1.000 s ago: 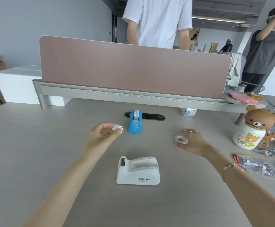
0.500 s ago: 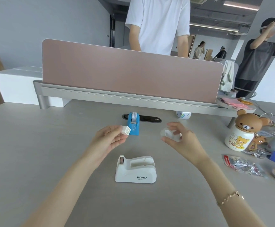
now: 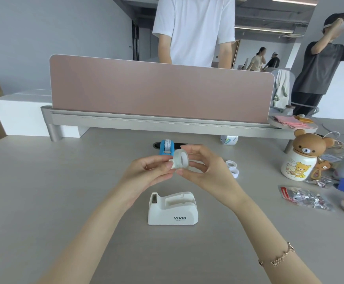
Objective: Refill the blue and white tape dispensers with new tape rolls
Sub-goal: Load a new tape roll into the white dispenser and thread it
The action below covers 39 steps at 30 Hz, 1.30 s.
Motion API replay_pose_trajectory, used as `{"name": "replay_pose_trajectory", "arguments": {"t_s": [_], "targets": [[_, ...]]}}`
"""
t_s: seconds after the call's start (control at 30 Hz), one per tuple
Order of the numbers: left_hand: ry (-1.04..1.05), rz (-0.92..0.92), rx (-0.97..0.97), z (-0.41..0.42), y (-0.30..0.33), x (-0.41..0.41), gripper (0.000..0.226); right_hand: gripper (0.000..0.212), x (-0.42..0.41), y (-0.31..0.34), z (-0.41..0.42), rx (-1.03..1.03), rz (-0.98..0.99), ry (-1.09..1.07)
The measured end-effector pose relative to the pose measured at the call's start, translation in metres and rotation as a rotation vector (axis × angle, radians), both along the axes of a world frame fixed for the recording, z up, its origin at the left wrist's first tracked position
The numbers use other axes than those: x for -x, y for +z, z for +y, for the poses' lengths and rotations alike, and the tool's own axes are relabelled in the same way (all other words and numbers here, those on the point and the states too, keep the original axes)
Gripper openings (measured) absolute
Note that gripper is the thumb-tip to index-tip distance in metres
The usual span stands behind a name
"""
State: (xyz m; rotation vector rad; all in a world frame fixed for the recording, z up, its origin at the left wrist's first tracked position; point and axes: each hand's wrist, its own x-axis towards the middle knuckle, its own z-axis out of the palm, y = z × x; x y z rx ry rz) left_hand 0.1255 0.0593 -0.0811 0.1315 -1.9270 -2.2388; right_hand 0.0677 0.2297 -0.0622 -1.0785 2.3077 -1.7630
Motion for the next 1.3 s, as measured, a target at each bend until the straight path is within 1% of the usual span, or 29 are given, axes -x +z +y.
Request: {"name": "replay_pose_trajectory", "arguments": {"t_s": [0.17,0.3,0.4,0.5,0.6,0.8,1.13,1.3], "targets": [[-0.039,0.037,-0.059,0.001,0.004,-0.001,0.031,0.04,-0.002,0.005,0.004,-0.02,0.033,0.026],[-0.063,0.04,-0.047,0.002,0.006,-0.003,0.037,0.041,-0.002,0.005,0.005,-0.032,0.045,0.023],[-0.058,0.02,0.038,-0.001,0.006,-0.004,0.03,0.041,-0.001,0.002,0.006,-0.039,0.033,0.035],[-0.002,-0.018,0.124,-0.004,0.005,-0.005,0.027,0.044,0.001,-0.003,0.008,-0.06,0.019,0.047],[0.03,-0.036,0.117,-0.004,0.003,-0.004,0.024,0.045,0.005,-0.005,0.011,-0.066,0.008,0.046],[0.024,-0.035,0.086,0.002,0.002,-0.003,0.016,0.047,0.007,-0.005,0.012,-0.063,0.019,0.047],[0.005,-0.032,0.061,0.0,-0.001,-0.003,0.024,0.049,0.006,-0.008,0.01,-0.097,0.106,-0.008],[-0.054,-0.03,0.013,0.0,-0.001,-0.002,0.036,0.049,0.005,-0.007,0.01,-0.115,0.135,-0.003]]}}
